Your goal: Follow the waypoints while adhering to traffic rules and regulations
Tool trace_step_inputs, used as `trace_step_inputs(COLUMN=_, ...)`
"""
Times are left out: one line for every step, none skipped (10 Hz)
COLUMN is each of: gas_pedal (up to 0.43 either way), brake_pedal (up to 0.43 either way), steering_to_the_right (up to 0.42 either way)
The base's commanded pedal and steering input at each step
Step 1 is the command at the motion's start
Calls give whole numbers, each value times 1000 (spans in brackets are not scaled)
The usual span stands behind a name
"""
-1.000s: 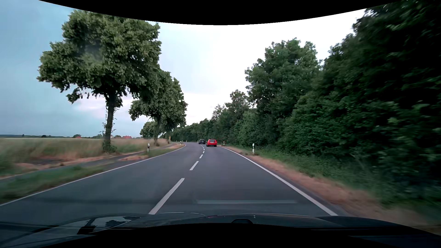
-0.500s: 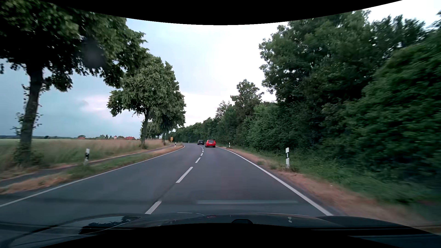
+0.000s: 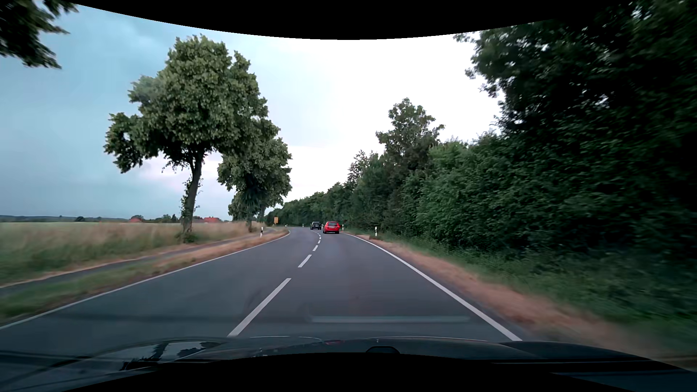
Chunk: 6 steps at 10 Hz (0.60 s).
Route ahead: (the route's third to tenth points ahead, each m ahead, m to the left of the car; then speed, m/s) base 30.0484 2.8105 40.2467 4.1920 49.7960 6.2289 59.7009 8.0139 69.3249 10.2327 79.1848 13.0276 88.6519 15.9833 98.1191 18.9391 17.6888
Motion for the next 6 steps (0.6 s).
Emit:
trace_step_inputs(gas_pedal=228, brake_pedal=0, steering_to_the_right=-21)
trace_step_inputs(gas_pedal=228, brake_pedal=0, steering_to_the_right=-20)
trace_step_inputs(gas_pedal=228, brake_pedal=0, steering_to_the_right=-21)
trace_step_inputs(gas_pedal=228, brake_pedal=0, steering_to_the_right=-20)
trace_step_inputs(gas_pedal=228, brake_pedal=0, steering_to_the_right=-21)
trace_step_inputs(gas_pedal=228, brake_pedal=0, steering_to_the_right=-20)
